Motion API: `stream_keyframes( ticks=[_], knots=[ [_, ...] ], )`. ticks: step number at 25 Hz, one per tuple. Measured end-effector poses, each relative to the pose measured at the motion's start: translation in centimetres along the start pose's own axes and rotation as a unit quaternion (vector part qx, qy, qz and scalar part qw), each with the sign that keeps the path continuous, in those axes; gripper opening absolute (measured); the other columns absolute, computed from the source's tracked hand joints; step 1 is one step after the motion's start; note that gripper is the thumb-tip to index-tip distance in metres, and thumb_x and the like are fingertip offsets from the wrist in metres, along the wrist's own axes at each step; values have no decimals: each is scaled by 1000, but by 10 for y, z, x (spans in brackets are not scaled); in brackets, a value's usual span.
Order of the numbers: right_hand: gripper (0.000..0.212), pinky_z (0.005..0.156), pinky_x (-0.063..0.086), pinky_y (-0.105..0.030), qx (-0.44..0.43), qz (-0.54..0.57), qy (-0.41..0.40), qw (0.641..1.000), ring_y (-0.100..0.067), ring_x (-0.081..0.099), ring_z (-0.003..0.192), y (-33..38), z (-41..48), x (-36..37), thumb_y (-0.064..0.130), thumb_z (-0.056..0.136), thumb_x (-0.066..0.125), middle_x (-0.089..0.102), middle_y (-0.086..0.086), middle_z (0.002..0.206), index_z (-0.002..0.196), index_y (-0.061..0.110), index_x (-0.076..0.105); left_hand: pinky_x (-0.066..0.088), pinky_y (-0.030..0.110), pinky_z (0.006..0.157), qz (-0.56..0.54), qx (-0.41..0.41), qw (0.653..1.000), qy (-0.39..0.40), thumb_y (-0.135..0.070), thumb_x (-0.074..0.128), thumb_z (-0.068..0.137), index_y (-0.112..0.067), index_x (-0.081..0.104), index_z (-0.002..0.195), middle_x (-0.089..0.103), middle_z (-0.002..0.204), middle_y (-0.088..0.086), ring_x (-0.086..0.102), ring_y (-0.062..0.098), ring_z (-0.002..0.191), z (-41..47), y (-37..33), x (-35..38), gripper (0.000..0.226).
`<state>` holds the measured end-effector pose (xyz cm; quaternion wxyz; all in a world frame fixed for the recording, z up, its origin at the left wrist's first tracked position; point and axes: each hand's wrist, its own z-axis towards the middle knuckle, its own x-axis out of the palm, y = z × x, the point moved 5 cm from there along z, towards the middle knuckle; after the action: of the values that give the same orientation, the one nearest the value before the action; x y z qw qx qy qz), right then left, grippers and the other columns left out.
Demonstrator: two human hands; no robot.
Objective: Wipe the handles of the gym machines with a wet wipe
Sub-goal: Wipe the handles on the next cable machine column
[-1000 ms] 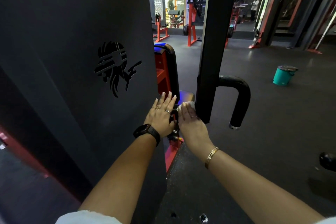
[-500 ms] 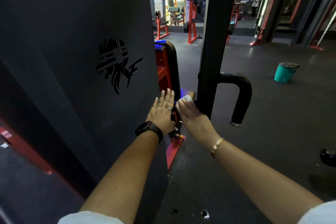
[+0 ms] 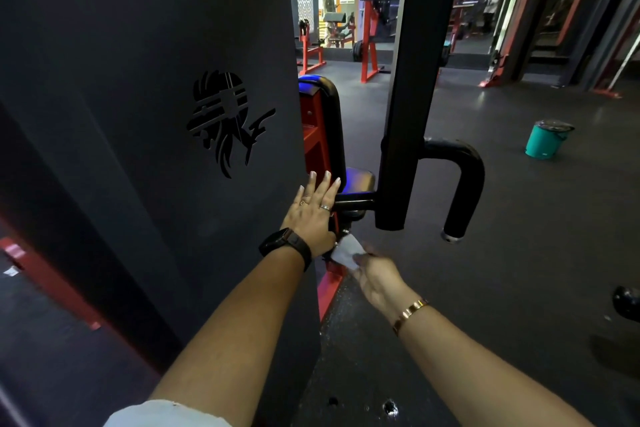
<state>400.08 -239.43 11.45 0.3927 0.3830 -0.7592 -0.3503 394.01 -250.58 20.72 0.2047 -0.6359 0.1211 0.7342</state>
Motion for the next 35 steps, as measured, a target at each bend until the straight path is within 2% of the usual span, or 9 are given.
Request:
stream_keyframes(
  ticks=[5, 8, 15, 21, 27, 29, 31, 33, 35],
  knots=[
    [25, 75, 57, -31, 4, 322, -5, 947, -30, 63, 96, 20, 6, 36, -7, 94, 43, 61, -21, 109, 116, -6, 54, -15, 36, 117, 8, 8, 1000, 10, -18, 58, 82, -25, -16, 150, -23, 157, -2, -35, 14, 135, 1, 2, 0, 100],
    [32, 95, 50, -35, 16, 394, 40, 918, -32, 60, 102, 28, 12, 44, -3, 87, 43, 61, -19, 115, 115, 1, 57, -13, 37, 118, -19, 7, 1000, 20, -18, 56, 83, -24, -13, 151, -20, 158, -2, -35, 13, 134, 0, 1, -2, 97],
    [46, 86, 47, -36, -25, 311, 164, 936, -28, 62, 92, 34, 19, 72, -9, 69, 38, 65, -16, 94, 107, 5, 60, -11, 36, 117, -91, 18, 995, 35, -20, 45, 88, -24, -6, 152, -16, 159, -4, -34, 9, 133, -6, 2, -9, 82],
    [53, 102, 43, -41, -35, 250, 236, 939, -31, 52, 124, 25, 28, 94, -13, 83, 32, 57, -18, 129, 128, 6, 53, -14, 37, 114, -149, -2, 988, 42, -15, 36, 91, -26, -8, 152, -21, 157, -8, -37, 7, 131, -7, 1, -10, 76],
    [33, 94, 45, -31, -39, 166, 143, 975, -40, 45, 127, 26, 26, 72, -11, 89, 34, 62, -19, 105, 104, 1, 60, -10, 44, 118, -62, 19, 997, 45, -7, 33, 92, -15, -7, 152, -23, 157, 2, -39, 17, 129, -8, 0, -9, 72],
    [43, 98, 46, -33, -28, 236, 116, 965, -36, 51, 123, 36, 24, 60, -15, 87, 30, 62, -21, 115, 118, -3, 57, -1, 47, 119, -111, 24, 993, 32, 0, 36, 93, -11, 0, 152, -20, 158, 2, -35, 19, 133, -8, -1, -11, 70],
    [59, 90, 52, -32, 1, 268, 102, 958, -32, 57, 116, 35, 14, 58, -20, 80, 25, 60, -20, 123, 128, 0, 52, 10, 37, 118, -354, -25, 935, 15, -6, 36, 98, -18, 6, 154, -11, 160, -3, -16, 15, 144, -12, -3, -13, 64],
    [65, 77, 56, -30, 21, 231, 100, 968, -29, 61, 108, 28, -4, 61, -23, 75, 22, 60, -16, 123, 128, 3, 52, 17, 22, 109, -614, -107, 782, -16, -25, 32, 98, -21, 16, 153, 6, 159, -6, 10, 5, 142, -15, -1, -16, 57],
    [52, 73, 54, -29, 13, 191, 104, 976, -25, 63, 95, 31, -23, 63, -21, 79, 27, 64, -15, 109, 115, 1, 57, 20, 23, 111, -727, -128, 671, -69, -28, 26, 89, -14, 26, 150, 20, 158, 1, 21, 9, 142, -14, 2, -14, 62]
  ],
)
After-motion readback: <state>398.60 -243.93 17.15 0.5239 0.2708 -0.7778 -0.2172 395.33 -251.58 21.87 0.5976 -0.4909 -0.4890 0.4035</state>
